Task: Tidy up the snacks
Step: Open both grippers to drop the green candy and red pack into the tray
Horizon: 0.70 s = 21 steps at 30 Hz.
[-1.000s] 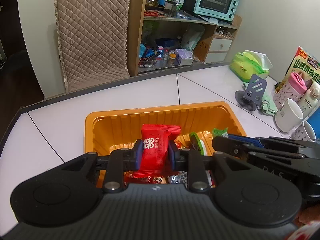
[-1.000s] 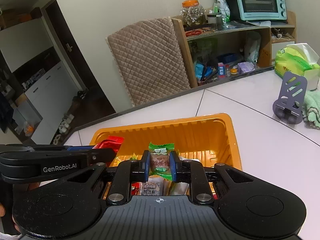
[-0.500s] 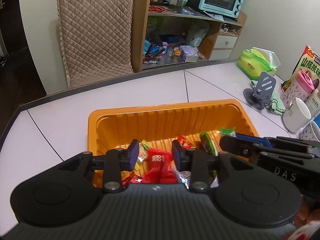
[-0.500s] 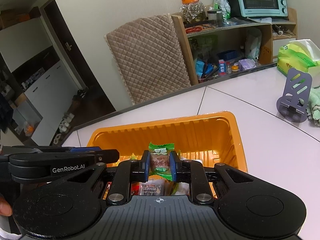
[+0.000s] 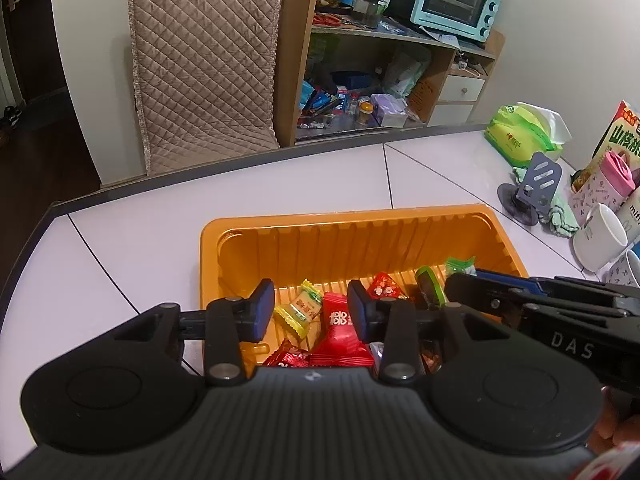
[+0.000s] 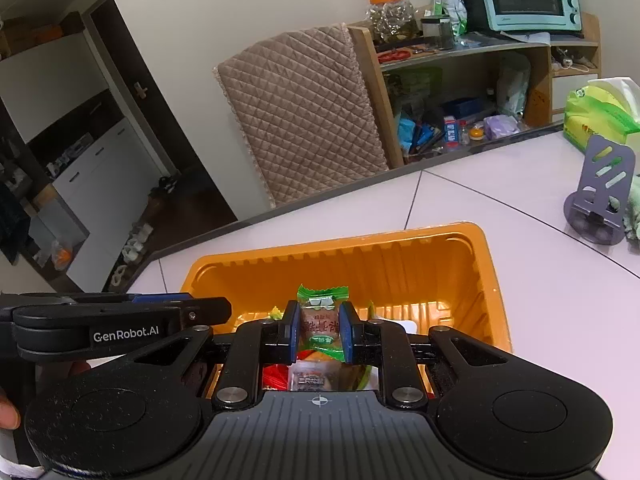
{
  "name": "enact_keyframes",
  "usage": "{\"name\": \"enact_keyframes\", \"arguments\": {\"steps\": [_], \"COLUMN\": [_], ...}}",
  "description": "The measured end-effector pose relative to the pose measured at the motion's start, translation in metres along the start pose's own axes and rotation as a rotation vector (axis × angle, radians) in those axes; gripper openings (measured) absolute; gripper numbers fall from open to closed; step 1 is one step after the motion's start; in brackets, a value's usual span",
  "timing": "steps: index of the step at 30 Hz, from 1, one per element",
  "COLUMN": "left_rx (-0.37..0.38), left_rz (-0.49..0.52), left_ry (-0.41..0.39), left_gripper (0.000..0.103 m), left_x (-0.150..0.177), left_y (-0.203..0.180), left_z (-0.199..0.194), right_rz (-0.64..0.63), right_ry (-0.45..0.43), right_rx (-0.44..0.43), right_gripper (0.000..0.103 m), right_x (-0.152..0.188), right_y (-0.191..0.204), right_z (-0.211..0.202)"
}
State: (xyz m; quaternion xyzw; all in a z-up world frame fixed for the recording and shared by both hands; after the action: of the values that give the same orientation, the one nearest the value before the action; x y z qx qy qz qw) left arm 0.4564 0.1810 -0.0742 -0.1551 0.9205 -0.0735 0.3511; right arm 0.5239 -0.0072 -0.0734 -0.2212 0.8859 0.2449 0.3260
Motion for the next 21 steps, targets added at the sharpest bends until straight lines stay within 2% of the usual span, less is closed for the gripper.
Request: {"name": "enact_keyframes", "arguments": {"steps": [12, 16, 18, 19, 21], "left_rx": [-0.008, -0.011, -0.013, -0.014, -0.014], "left_rz": [-0.020, -0.028, -0.031, -0.033, -0.036], "left_ry": [-0.008, -0.012, -0.012, -0.012, -0.014], "left_gripper": [0.039, 0.044, 0.045, 0.045, 0.045], "left_x": [-0.001, -0.001, 0.000, 0.000, 0.000], "left_y": [0.010, 0.012, 0.014, 0.014, 0.015], "left_z": [-0.005, -0.007, -0.009, -0.010, -0.011], "right_rz": [-0.007, 0.026, 0.039, 0.049, 0.058], "right_ry": [-0.010, -0.037, -0.038, -0.046, -0.059], "right_rx": [-0.011, -0.022, -0.019, -0.023, -0.022], "right_gripper": [0.021, 0.024, 0.047, 0.051, 0.051], "right_x": [-0.008, -0.013, -0.015, -0.015, -0.016], "right_y": [0.010, 0.013, 0.013, 0.012, 0.010], "right_z": [0.011, 0.012, 0.012, 0.011, 0.008]}}
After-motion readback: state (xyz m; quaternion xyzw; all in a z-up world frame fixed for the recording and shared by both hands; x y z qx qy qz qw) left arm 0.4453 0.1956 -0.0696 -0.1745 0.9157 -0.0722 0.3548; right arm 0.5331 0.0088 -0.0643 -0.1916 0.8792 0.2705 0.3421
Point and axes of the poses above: each gripper's, at about its wrist camera, not at the fingertips, and z roughly the way its jaws point, y to its left, x to its underside, the point moved 2 cm from there along z, roughly the way its jaws point, and after that the axes turned 8 degrees about x, right-handed, at the moved point
